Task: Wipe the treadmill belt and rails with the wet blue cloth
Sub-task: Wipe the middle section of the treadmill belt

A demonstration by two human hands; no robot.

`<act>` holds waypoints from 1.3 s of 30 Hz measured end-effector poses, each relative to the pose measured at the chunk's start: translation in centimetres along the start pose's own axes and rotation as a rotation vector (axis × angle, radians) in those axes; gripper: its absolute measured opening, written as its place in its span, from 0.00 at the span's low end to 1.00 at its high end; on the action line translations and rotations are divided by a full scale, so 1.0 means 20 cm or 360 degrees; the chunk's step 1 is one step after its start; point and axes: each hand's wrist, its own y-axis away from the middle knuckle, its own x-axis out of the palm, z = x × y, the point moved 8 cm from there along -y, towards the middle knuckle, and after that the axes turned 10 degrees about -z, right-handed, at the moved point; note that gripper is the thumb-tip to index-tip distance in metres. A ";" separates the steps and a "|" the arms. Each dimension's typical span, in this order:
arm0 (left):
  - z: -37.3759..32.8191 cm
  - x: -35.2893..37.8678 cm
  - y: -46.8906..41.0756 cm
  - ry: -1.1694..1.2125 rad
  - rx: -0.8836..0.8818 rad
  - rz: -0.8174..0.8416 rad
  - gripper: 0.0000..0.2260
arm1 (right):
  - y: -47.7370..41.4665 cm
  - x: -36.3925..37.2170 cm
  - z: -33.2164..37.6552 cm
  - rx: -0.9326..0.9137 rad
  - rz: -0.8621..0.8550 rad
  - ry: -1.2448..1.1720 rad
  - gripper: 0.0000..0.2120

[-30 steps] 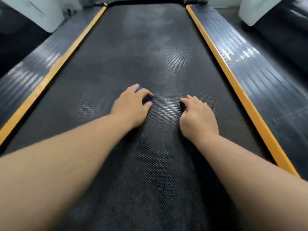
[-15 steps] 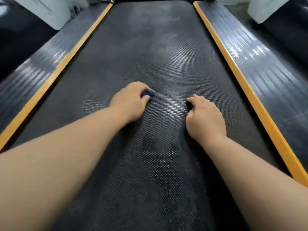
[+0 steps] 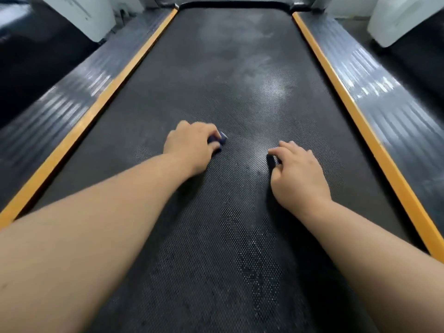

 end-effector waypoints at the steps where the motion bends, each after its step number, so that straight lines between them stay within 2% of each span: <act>1: -0.04 -0.04 0.10 0.0130 0.0142 -0.0015 0.09 | 0.01 0.02 0.00 0.0025 -0.0015 -0.0029 0.19; 4: -0.10 -0.17 0.44 0.0413 0.0619 0.0178 0.10 | 0.04 0.02 -0.01 0.0080 -0.0094 -0.0084 0.17; 7: -0.02 -0.15 0.41 0.0403 0.0759 0.0273 0.11 | 0.03 0.02 0.00 0.0064 -0.0114 -0.0050 0.17; 8: 0.02 -0.12 0.33 0.0379 0.0689 0.0205 0.11 | 0.03 0.01 0.00 0.0058 -0.0119 -0.0033 0.16; 10: 0.13 -0.06 0.10 0.0325 0.0355 0.0029 0.11 | 0.05 0.00 0.00 0.0058 -0.0123 -0.0018 0.16; 12: 0.25 -0.02 -0.06 0.0277 -0.0036 -0.0010 0.11 | 0.05 0.01 0.00 0.0057 -0.0122 -0.0022 0.17; 13: 0.27 -0.01 -0.08 0.0265 -0.0129 -0.0020 0.10 | 0.04 0.01 0.00 0.0047 -0.0127 -0.0020 0.17; 15: 0.23 -0.04 0.00 0.0246 -0.0123 -0.0003 0.10 | 0.04 0.02 0.00 0.0020 -0.0146 0.0007 0.17; 19: 0.08 -0.21 0.46 0.0352 0.0314 0.0097 0.11 | 0.04 0.02 0.01 -0.0025 -0.0176 0.0017 0.16; 21: 0.09 -0.24 0.54 0.0392 0.0372 0.0278 0.15 | 0.04 -0.02 0.07 -0.0114 -0.0248 -0.0047 0.17; 22: 0.11 -0.25 0.53 0.0477 0.0307 0.0393 0.20 | 0.04 -0.04 0.12 -0.0118 -0.0248 -0.0156 0.16; 24: 0.16 -0.26 0.46 0.0844 -0.0021 0.0571 0.30 | 0.06 -0.03 0.31 -0.0168 -0.0118 -0.0489 0.15; 26: 0.28 -0.31 0.40 0.1114 -0.0339 0.0487 0.30 | 0.13 0.02 0.59 -0.0420 0.0099 -0.0675 0.18; 27: 0.38 -0.33 0.39 0.0996 -0.0400 0.0423 0.28 | 0.18 0.07 0.72 -0.0563 0.0223 -0.0677 0.20; 28: 0.50 -0.35 0.40 0.0705 -0.0427 0.0428 0.26 | 0.21 0.12 0.81 -0.0665 0.0340 -0.0660 0.22; 30: 0.72 -0.36 0.49 -0.0029 -0.0435 0.0719 0.30 | 0.18 0.20 0.88 -0.0764 0.0396 -0.0635 0.20; 31: 0.80 -0.35 0.54 -0.0247 -0.0409 0.0878 0.33 | 0.12 0.23 0.89 -0.0787 0.0365 -0.0629 0.18; 34: 0.89 -0.35 0.59 -0.0387 -0.0368 0.1062 0.38 | -0.15 0.31 0.85 -0.0643 0.0177 -0.0493 0.14; 37: 0.89 -0.35 0.58 -0.0307 -0.0388 0.0999 0.37 | -0.34 0.37 0.82 -0.0429 0.0127 -0.0006 0.13; 39: 0.89 -0.35 0.59 -0.0269 -0.0395 0.0954 0.36 | -0.29 0.35 0.85 -0.0378 0.0182 -0.0054 0.13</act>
